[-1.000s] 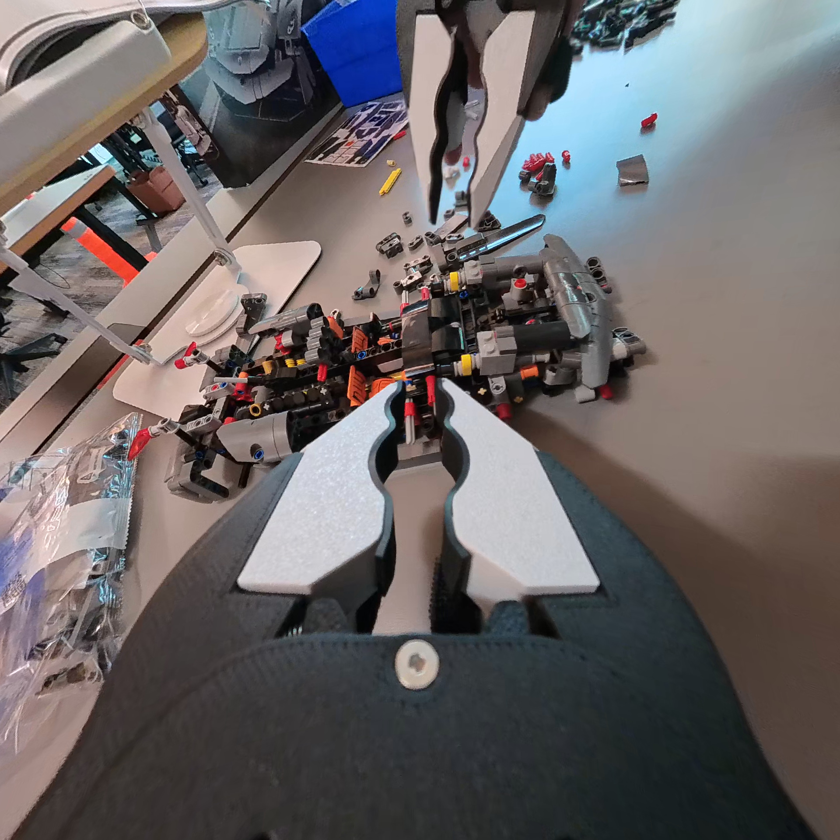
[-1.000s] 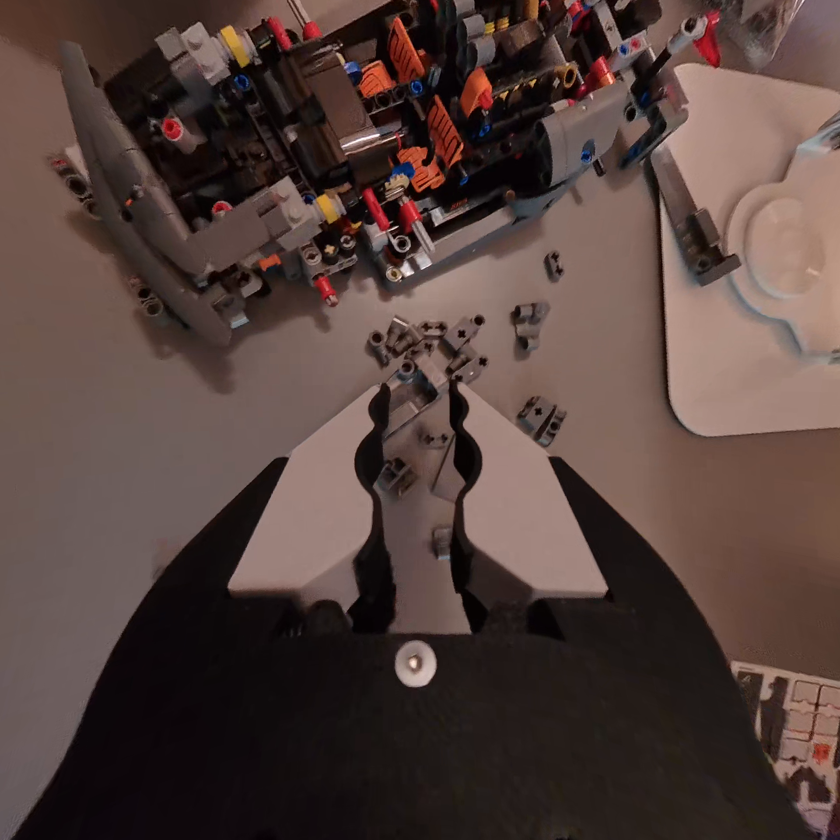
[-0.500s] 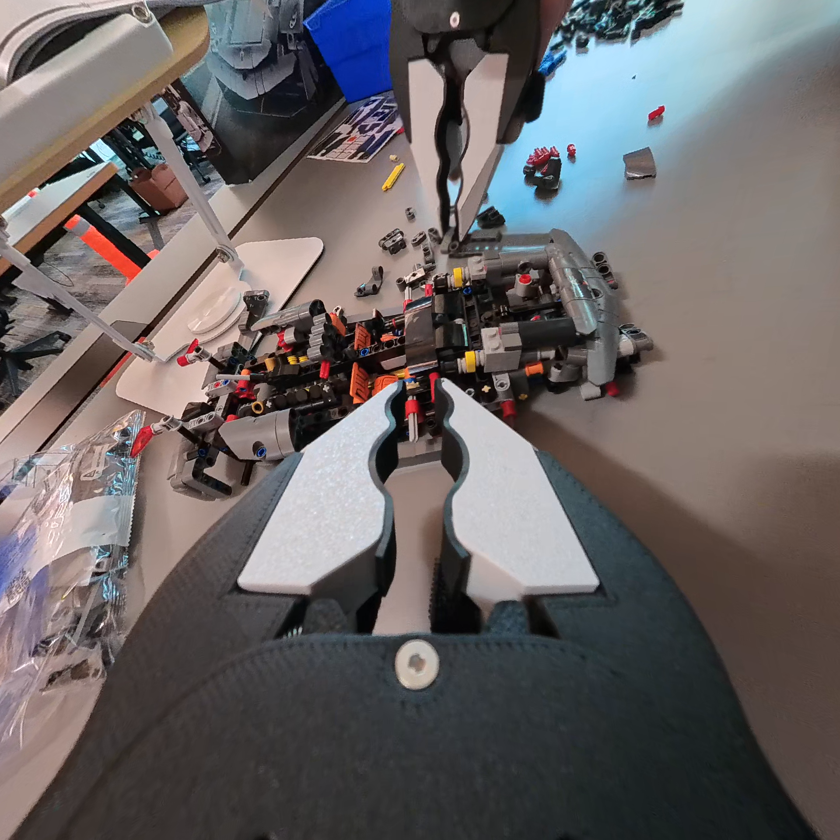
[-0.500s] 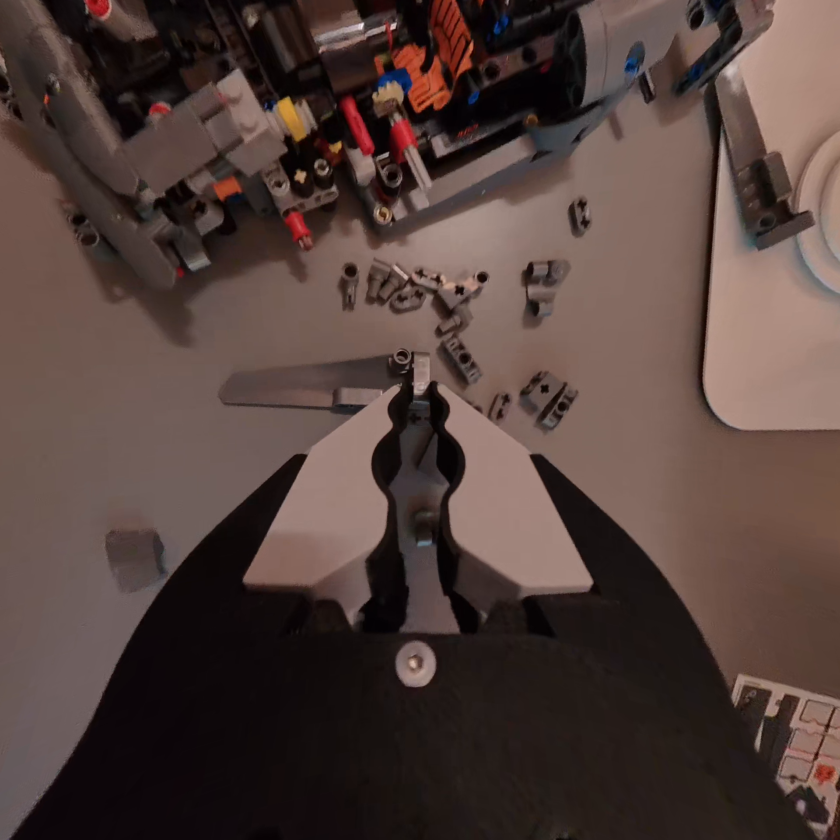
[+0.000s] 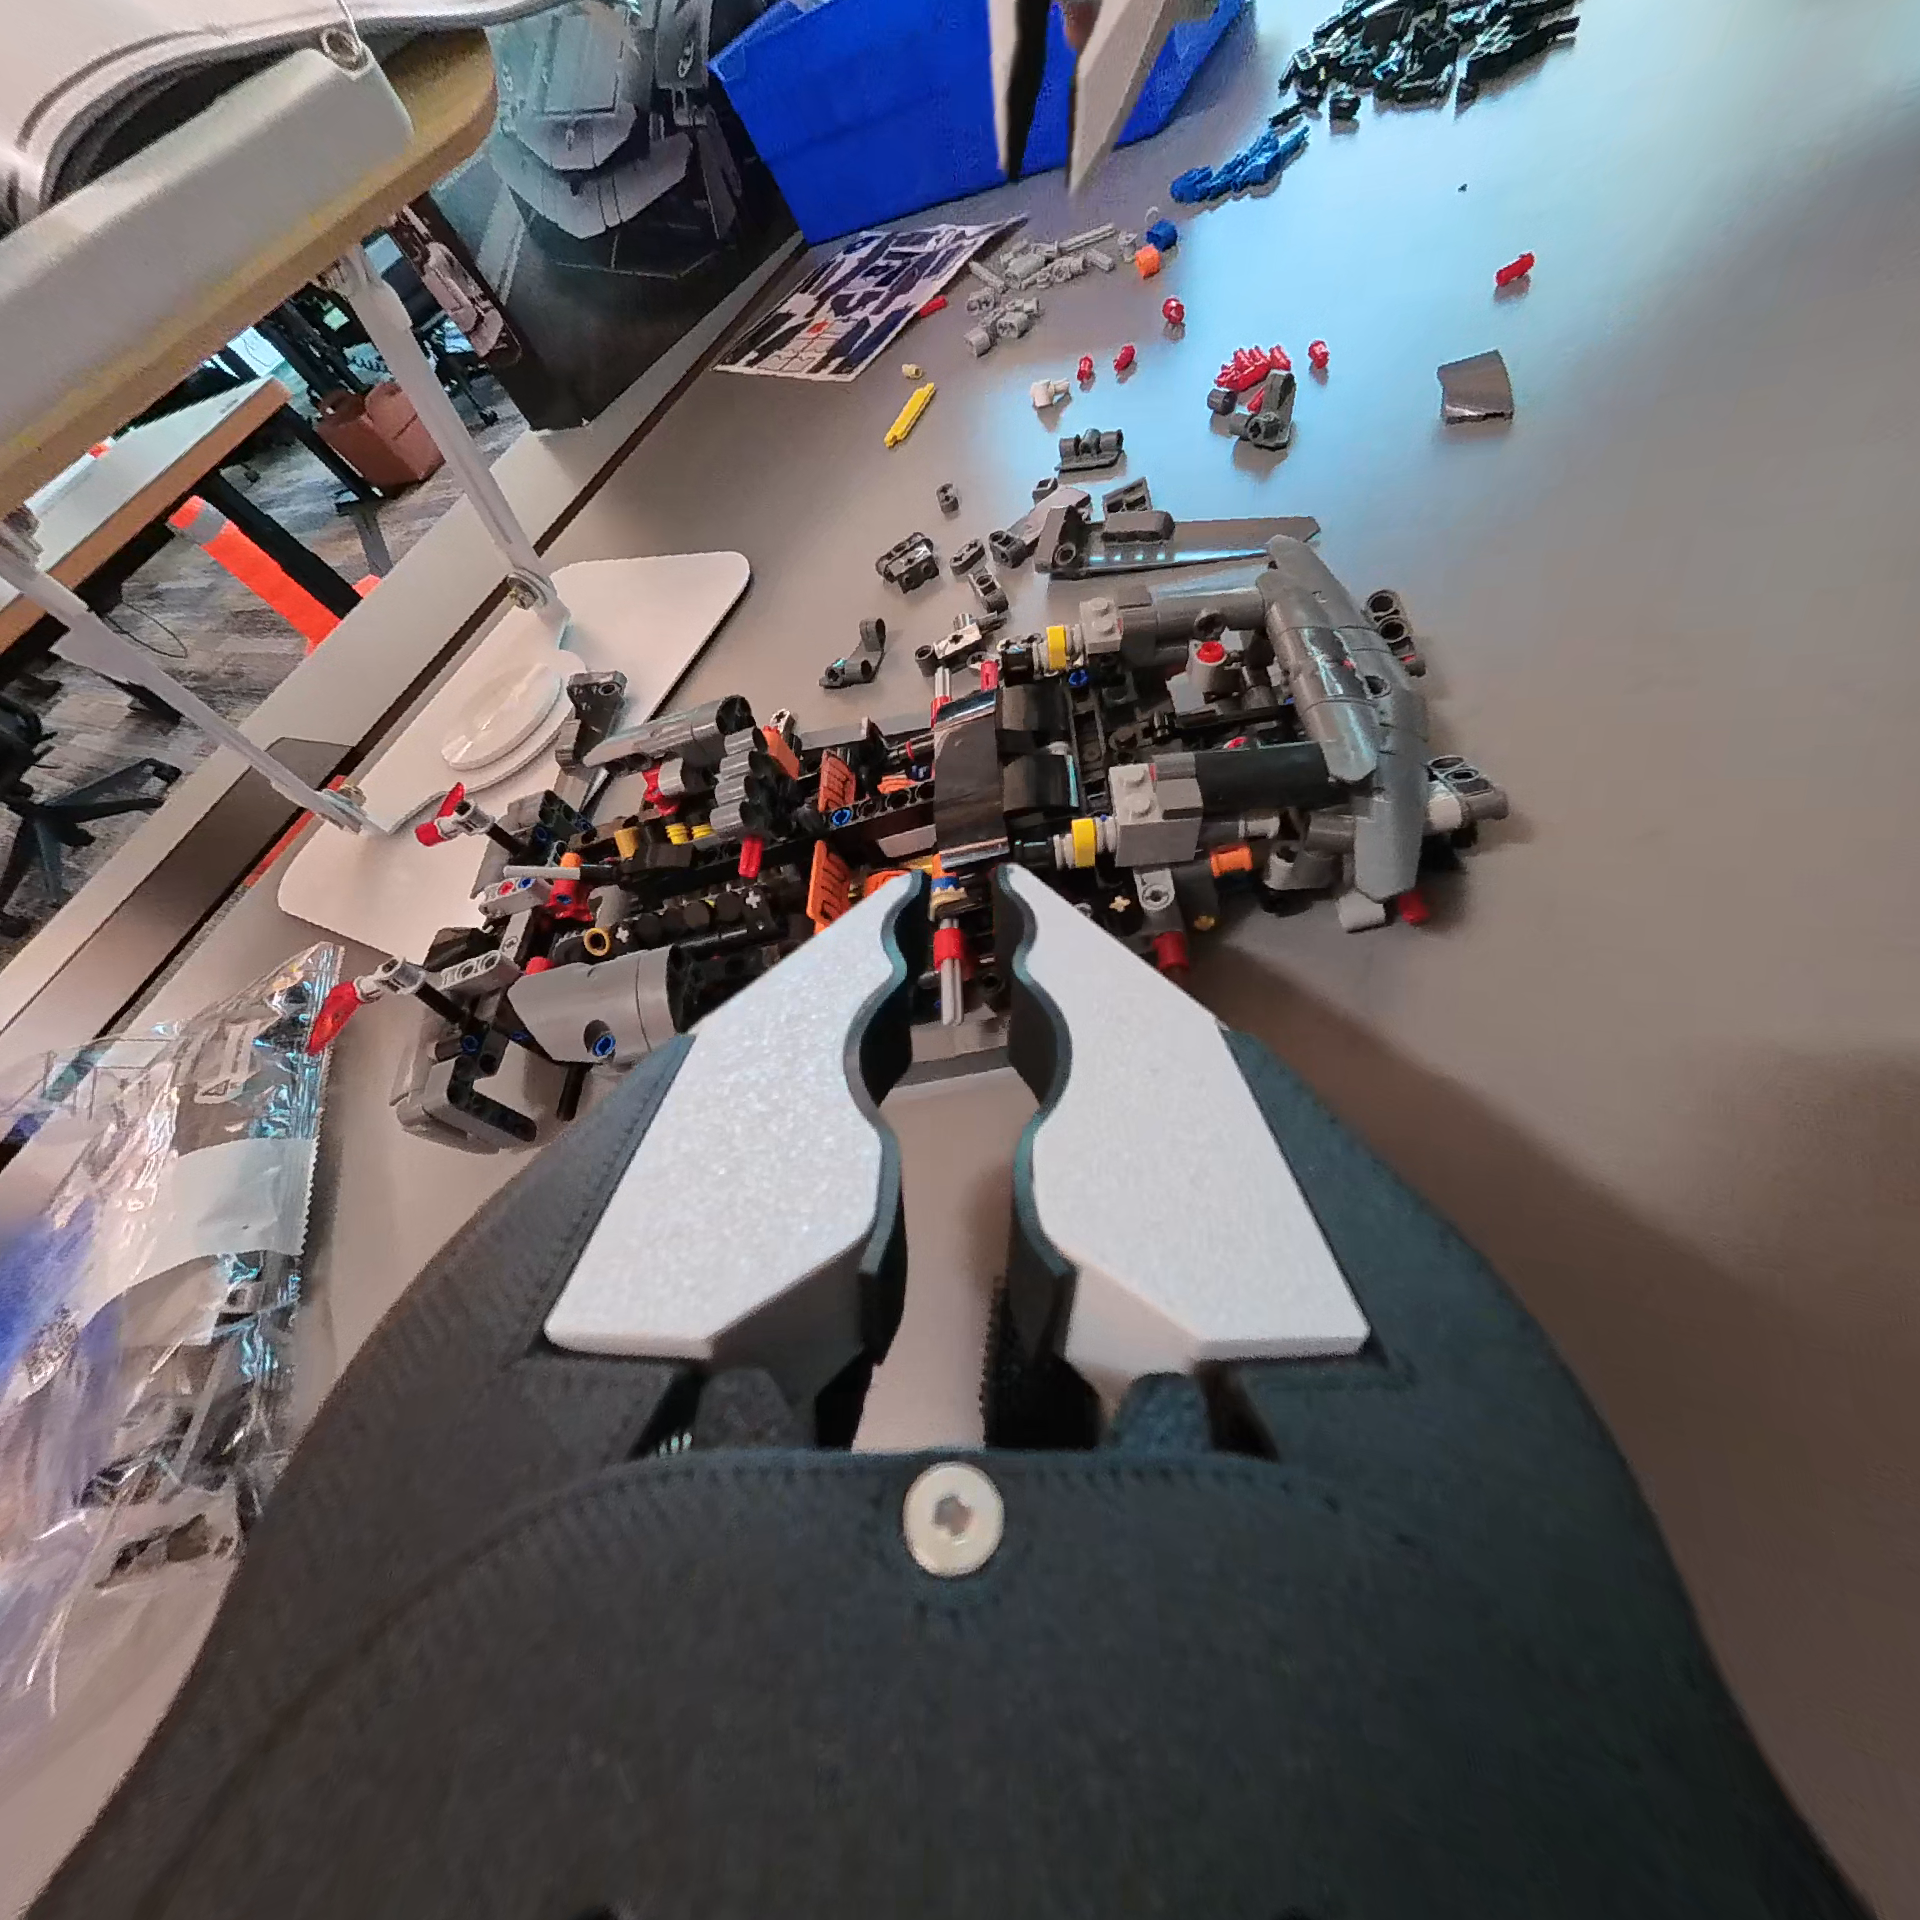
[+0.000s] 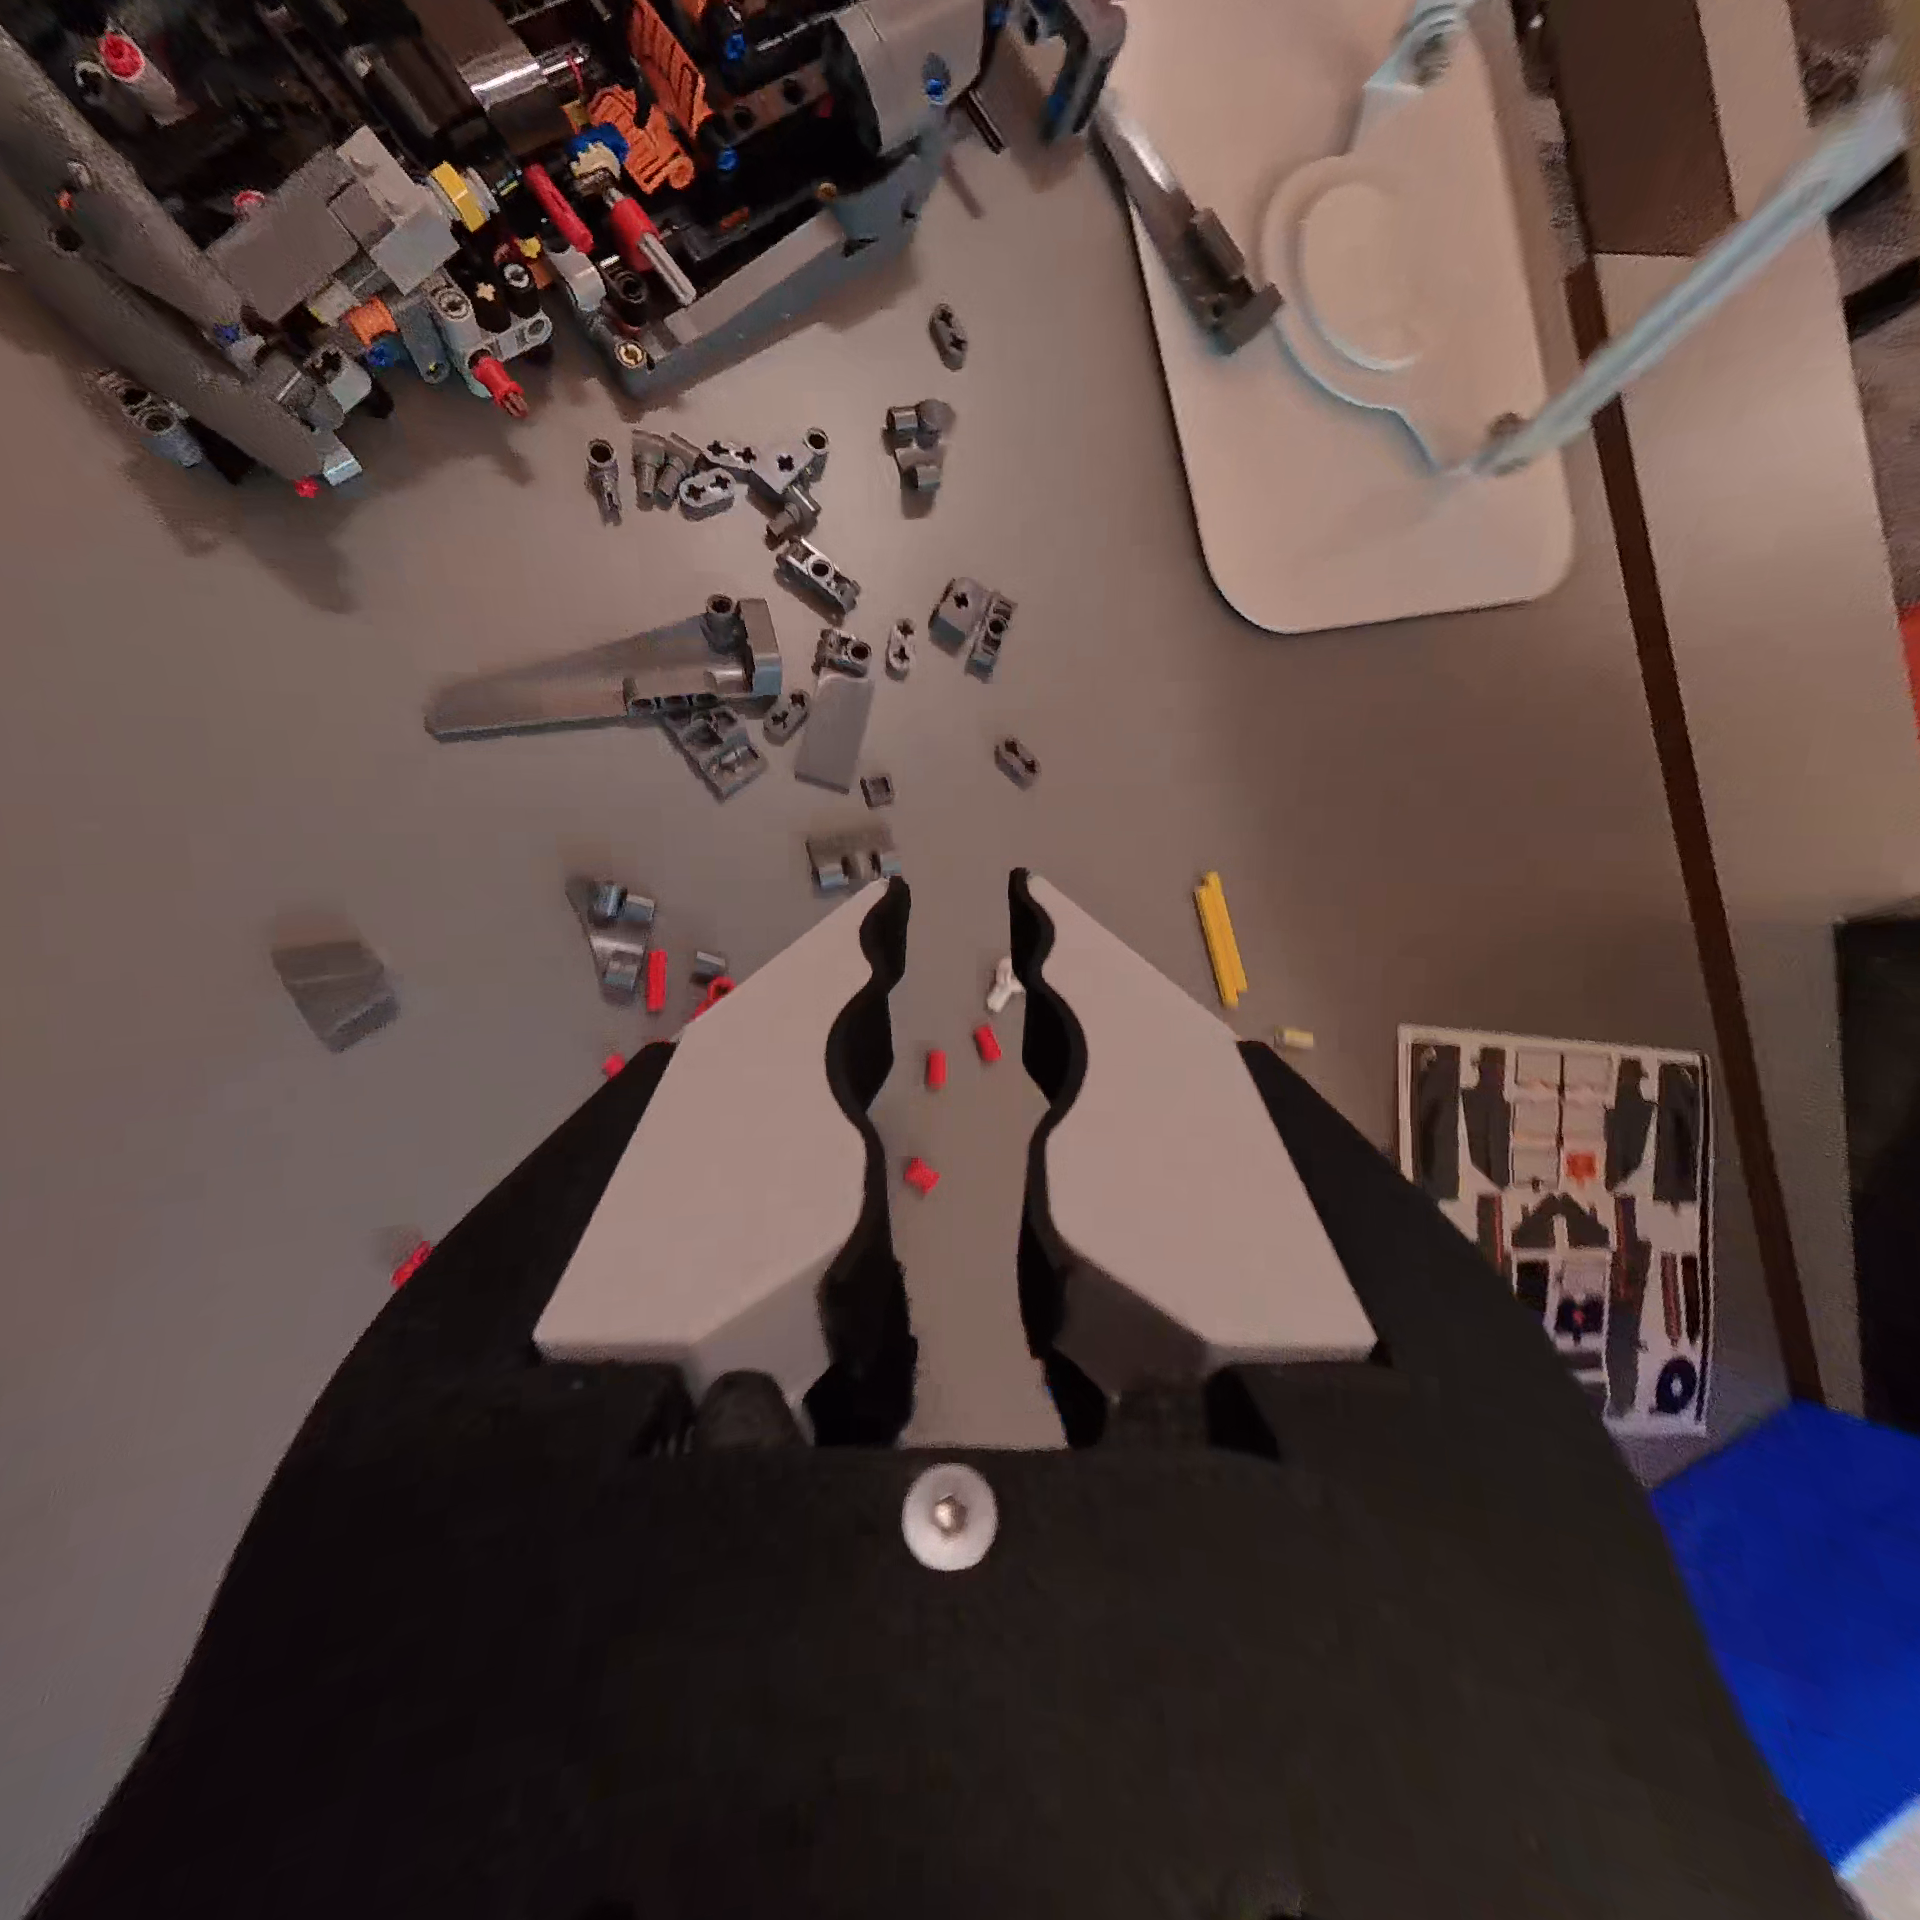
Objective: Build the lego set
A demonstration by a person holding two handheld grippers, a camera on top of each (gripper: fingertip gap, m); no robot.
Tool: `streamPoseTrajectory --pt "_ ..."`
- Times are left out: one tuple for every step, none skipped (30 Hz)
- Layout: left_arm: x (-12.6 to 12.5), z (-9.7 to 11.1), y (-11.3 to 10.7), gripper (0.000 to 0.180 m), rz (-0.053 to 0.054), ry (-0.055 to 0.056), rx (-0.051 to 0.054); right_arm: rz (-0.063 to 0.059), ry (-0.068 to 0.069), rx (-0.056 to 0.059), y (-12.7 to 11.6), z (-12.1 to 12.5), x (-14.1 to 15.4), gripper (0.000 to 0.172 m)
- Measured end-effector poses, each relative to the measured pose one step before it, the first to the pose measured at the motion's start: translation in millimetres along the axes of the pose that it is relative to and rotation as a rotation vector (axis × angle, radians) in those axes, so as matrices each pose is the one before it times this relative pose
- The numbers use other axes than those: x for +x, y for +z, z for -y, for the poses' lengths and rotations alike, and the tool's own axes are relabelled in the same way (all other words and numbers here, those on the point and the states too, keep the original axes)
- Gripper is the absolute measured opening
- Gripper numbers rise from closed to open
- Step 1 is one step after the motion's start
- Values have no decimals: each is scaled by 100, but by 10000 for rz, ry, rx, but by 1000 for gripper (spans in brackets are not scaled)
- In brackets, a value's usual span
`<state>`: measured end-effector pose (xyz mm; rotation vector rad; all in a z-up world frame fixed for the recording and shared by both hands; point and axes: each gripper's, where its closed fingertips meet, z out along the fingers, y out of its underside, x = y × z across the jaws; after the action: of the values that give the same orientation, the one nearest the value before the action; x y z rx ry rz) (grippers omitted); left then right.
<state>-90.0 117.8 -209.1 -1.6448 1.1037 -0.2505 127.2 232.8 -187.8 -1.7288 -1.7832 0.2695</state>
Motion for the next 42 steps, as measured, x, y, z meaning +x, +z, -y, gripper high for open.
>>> streamPoseTrajectory --pt "-39 10 4 9 19 2 1 -134 102 1 -643 -444 -3 17" --pt "-25 -8 22 10 2 -11 -5 -113 91 -49 -512 -510 -52 17" --pt "-13 -2 19 10 -2 -10 -1 -58 78 -71 -419 -549 -156 17" --pt "-3 9 25 9 0 -2 -1 26 73 -58 -337 -493 -326 17" --pt "0 -2 21 9 3 4 -3 94 68 -10 -262 -401 -467 17" --pt "0 -15 37 9 7 6 -14 105 62 13 -176 -310 -515 17" --pt "-2 -26 27 9 17 15 -15 126 36 -11 -87 -315 -586 18" --pt "-17 -31 31 9 21 19 -19 147 -25 -40 -33 -341 -664 18" --pt "-8 -34 29 9 17 13 -22 117 -66 -19 13 -271 -649 18" --pt "-12 -37 27 9 13 2 -16 85 -17 -8 14 -212 -572 18" --pt "-9 -26 20 9 9 -8 -10 77 40 -22 21 -205 -489 18" --pt "-10 -25 27 9 5 -10 -10 39 6 -8 5 -179 -403 18" --pt "-7 -27 30 9 4 -4 -15 -28 -24 10 -23 -175 -300 17" --pt "0 -12 28 9 9 4 -8 -48 14 3 -52 -200 -213 17" --pt "4 18 20 9 7 5 2 -19 35 -5 -58 -231 -217 16" --pt "11 17 20 9 2 3 1 7 19 10 -77 -216 -245 16" --pt "9 21 25 9 5 9 0 23 28 35 -71 -171 -248 16" --pt "13 17 23 9 3 7 -4 30 50 40 -69 -134 -220 15" --pt "8 3 38 9 0 4 -7 32 32 23 -40 -100 -205 15" --pt "10 -11 32 9 4 10 -11 30 -15 8 -18 -90 -226 15" --pt "-6 5 13 9 9 15 -8 12 -31 5 -24 -56 -208 15" --pt "-10 25 8 9 16 13 0 -4 -11 6 -19 -16 -147 15" --pt "-37 15 -21 9 28 23 4 -20 0 16 -32 0 -118 15" --pt "-109 26 -44 9 62 35 -2 -23 -2 32 -22 13 -92 14" --pt "-205 26 -69 9 95 36 -4 -14 0 48 -30 26 -102 14" --pt "-276 23 -102 9 114 66 -16 -11 3 87 -30 76 -102 14" --pt "-411 9 -167 9 168 123 -39 1 25 132 -28 171 -135 13" --pt "-542 2 -218 9 201 118 -50 34 48 175 -12 277 -222 14" --pt "-597 46 -265 9 167 42 -32 57 44 224 -1 421 -304 15" --pt "-722 131 -289 9 168 -43 26 85 31 229 54 523 -433 17" --pt "-891 129 -276 10 227 -42 3 106 -10 196 102 544 -557 18" --pt "-1094 11 -233 10 305 68 -106 108 -78 175 172 557 -628 18" --pt "-1192 -107 -152 11 300 134 -152 112 -120 120 216 470 -655 18" --pt "-1241 -236 -18 12 234 26 -184 92 -126 39 234 295 -564 18" --pt "-1076 -313 118 13 59 -141 -185 50 -106 5 230 163 -413 17" --pt "-895 -254 225 16 -63 -236 -125 33 -43 55 189 149 -265 17" --pt "-771 -120 294 20 -115 -273 -33 55 48 140 174 232 -200 17" --pt "-730 -132 363 20 -134 -289 -36 84 96 180 193 284 -191 17" --pt "-763 -236 440 21 -71 -206 -100 75 63 149 243 267 -213 17" --pt "-746 -352 513 23 -15 -133 -177 62 -6 66 288 171 -247 17" --pt "-612 -514 600 26 -65 -122 -270 47 -62 -8 318 97 -293 17" --pt "-435 -570 644 29 -117 -82 -287 12 -80 -28 297 66 -238 17"
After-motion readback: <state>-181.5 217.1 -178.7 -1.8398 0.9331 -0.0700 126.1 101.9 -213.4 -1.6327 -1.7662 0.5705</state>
